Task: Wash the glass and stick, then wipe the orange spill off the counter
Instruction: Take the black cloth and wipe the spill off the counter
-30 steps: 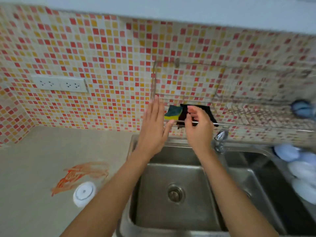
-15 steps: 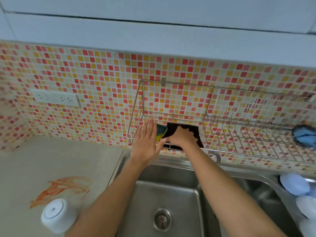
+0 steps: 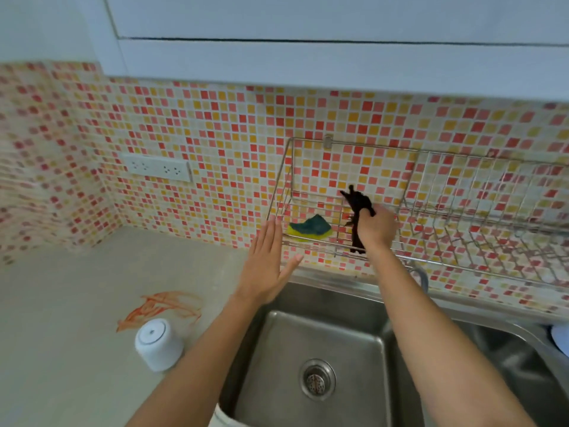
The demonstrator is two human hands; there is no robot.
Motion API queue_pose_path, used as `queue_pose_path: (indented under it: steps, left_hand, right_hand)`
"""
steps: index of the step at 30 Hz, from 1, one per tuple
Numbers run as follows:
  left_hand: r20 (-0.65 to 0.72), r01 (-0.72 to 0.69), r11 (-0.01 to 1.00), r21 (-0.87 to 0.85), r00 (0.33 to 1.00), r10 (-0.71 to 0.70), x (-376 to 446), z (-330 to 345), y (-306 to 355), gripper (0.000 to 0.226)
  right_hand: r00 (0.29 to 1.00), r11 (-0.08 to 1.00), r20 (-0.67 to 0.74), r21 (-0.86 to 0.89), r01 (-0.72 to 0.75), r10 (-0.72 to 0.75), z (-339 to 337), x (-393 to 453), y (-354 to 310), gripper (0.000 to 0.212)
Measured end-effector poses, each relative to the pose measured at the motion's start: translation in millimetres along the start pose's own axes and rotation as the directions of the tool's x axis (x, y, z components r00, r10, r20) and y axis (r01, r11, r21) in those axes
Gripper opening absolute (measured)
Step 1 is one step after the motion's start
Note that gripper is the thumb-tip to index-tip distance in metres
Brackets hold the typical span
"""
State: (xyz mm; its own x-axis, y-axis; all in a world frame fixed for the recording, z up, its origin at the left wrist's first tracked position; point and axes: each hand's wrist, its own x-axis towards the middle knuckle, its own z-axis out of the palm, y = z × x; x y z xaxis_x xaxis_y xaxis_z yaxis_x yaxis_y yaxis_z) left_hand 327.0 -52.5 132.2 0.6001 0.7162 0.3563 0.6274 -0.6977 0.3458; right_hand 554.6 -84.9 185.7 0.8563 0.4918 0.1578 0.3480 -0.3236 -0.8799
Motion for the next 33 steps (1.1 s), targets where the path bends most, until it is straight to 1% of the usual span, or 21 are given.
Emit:
queue_pose_path:
  steps: [1,2,3,4,5,6,8,10,12,13,15,17,19,20,22,23,24,26,28,30,33]
  left_hand:
    - [-0.034,0.011,1.0,0.002,0.999,-0.011,-11,-8,-8,0.082]
    - [-0.071,0.028,1.0,0.004,0.997,-0.028,-22,-17,-18,0.083]
    - [-0.106,0.05,0.999,0.005,0.993,-0.049,-32,-25,-28,0.083]
    - [-0.135,0.078,0.997,0.005,0.988,-0.077,-41,-33,-40,0.084]
    - [-0.156,0.107,0.994,0.002,0.982,-0.105,-50,-41,-51,0.084]
    - [-0.173,0.133,0.991,-0.003,0.976,-0.132,-60,-47,-62,0.084]
    - [-0.2,0.186,0.982,-0.029,0.962,-0.188,-82,-58,-89,0.084]
    - [-0.218,0.251,0.964,-0.083,0.94,-0.263,-110,-63,-120,0.087]
    - [-0.2,0.335,0.924,-0.186,0.907,-0.37,-138,-62,-155,0.096]
    - [-0.173,0.377,0.891,-0.253,0.889,-0.425,-152,-58,-170,0.101]
    - [-0.086,0.434,0.816,-0.382,0.862,-0.499,-173,-47,-183,0.111]
    - [0.004,0.462,0.759,-0.458,0.855,-0.518,-192,-31,-206,0.119]
    - [0.079,0.498,0.701,-0.511,0.839,-0.539,-209,-10,-226,0.118]
    - [0.115,0.521,0.666,-0.534,0.825,-0.553,-214,1,-235,0.117]
    - [0.17,0.542,0.616,-0.571,0.812,-0.558,-220,18,-247,0.113]
    - [0.184,0.544,0.597,-0.59,0.81,-0.557,-221,24,-251,0.11]
    - [0.189,0.54,0.577,-0.612,0.809,-0.557,-222,29,-255,0.105]
    - [0.17,0.512,0.563,-0.649,0.818,-0.549,-221,36,-260,0.093]
    - [0.169,0.501,0.562,-0.659,0.826,-0.538,-222,41,-265,0.085]
    - [0.191,0.517,0.557,-0.65,0.821,-0.538,-223,45,-272,0.08]
    - [0.219,0.516,0.57,-0.64,0.833,-0.508,-222,45,-280,0.079]
  right_hand:
    - [0.997,0.981,0.004,0.175,-0.079,0.08,-5,-3,-5,0.028]
    - [0.984,0.919,0.048,0.353,-0.176,0.17,-9,-6,-10,0.028]
    - [0.959,0.814,0.137,0.508,-0.282,0.247,-14,-14,-16,0.029]
    - [0.928,0.69,0.25,0.621,-0.372,0.276,-16,-23,-22,0.032]
    - [0.899,0.59,0.356,0.679,-0.436,0.255,-17,-32,-27,0.036]
    - [0.87,0.533,0.448,0.695,-0.483,0.204,-16,-43,-32,0.036]
    - [0.809,0.49,0.581,0.68,-0.545,0.094,-4,-72,-41,0.027]
    - [0.757,0.46,0.653,0.667,-0.586,0.019,16,-105,-47,0.022]
    - [0.699,0.424,0.715,0.63,-0.65,0.01,50,-139,-46,0.027]
    - [0.665,0.422,0.746,0.596,-0.683,0.022,67,-155,-42,0.028]
    - [0.634,0.449,0.769,0.54,-0.712,0.079,89,-181,-28,0.023]
    - [0.625,0.492,0.756,0.476,-0.729,0.195,125,-212,-11,0.02]
    - [0.653,0.542,0.691,0.437,-0.718,0.309,157,-242,10,0.022]
    - [0.682,0.586,0.647,0.421,-0.692,0.34,174,-254,22,0.027]
    - [0.747,0.73,0.573,0.342,-0.591,0.337,202,-277,42,0.04]
    - [0.757,0.786,0.568,0.284,-0.549,0.324,215,-287,48,0.043]
    - [0.743,0.811,0.583,0.228,-0.538,0.329,228,-297,53,0.04]
    - [0.692,0.817,0.633,0.158,-0.554,0.347,251,-318,58,0.031]
    - [0.651,0.844,0.663,0.054,-0.533,0.369,264,-342,60,0.033]
    - [0.645,0.86,0.652,-0.02,-0.51,0.398,268,-358,67,0.029]
    - [0.655,0.838,0.629,0.011,-0.546,0.419,268,-369,74,0.023]
